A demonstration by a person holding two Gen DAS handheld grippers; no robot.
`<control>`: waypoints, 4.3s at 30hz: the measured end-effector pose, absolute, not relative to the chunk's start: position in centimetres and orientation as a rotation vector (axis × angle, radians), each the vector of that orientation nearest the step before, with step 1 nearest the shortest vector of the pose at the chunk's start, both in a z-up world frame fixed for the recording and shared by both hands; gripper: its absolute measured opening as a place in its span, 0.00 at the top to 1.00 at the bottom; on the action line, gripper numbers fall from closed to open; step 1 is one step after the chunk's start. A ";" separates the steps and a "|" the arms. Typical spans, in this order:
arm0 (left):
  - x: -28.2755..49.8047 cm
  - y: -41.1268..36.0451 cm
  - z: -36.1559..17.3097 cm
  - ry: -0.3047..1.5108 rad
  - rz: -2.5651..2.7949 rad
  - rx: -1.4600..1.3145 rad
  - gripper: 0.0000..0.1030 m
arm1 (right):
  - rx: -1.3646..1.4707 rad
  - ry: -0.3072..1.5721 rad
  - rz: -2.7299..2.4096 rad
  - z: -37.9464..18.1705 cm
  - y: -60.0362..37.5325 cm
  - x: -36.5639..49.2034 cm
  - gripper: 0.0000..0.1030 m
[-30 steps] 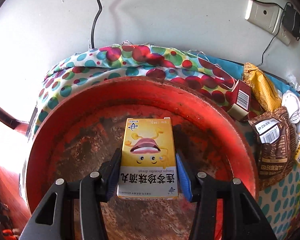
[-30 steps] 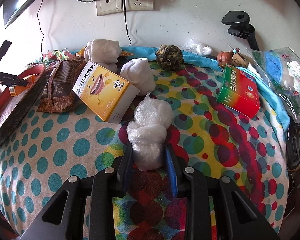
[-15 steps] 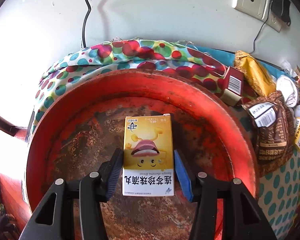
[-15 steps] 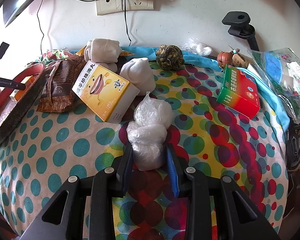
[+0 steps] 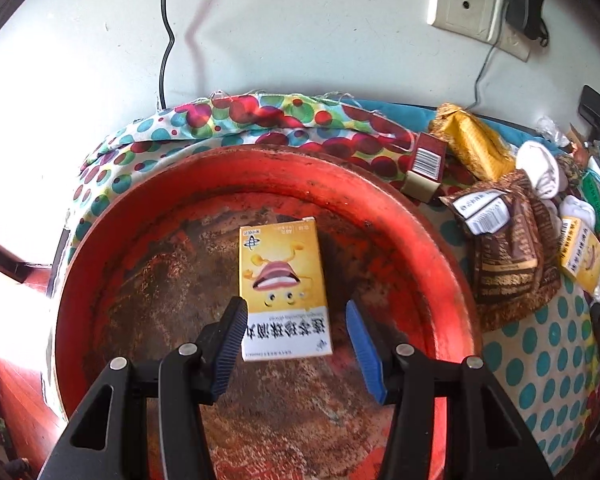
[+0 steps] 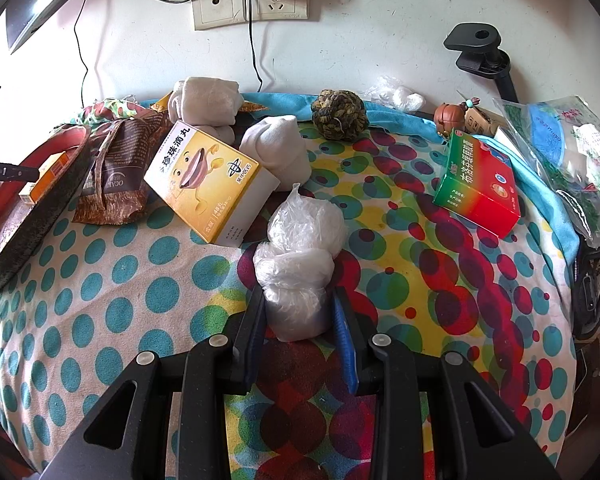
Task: Organize objects
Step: 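Open the left gripper to release the box and withdraw, then grasp the white plastic bag with the right gripper and drop it in the tray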
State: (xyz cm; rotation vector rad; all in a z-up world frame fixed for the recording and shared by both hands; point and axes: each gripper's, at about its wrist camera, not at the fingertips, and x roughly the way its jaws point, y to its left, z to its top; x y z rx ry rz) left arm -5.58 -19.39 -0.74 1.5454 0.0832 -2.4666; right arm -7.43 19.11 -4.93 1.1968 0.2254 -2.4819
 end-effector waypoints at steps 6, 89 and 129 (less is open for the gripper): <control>-4.1 -17.6 0.2 0.103 -2.494 1.549 0.49 | 1.197 0.226 -2.482 -5.0 19.1 -7.4 0.71; 5.6 -4.1 -0.7 0.015 -2.630 1.579 0.47 | 1.059 0.617 -1.724 1.5 -10.4 -8.9 0.76; 4.5 -1.9 -0.6 -0.029 -2.664 1.638 0.47 | 1.079 0.502 -2.100 2.5 8.4 -10.1 0.42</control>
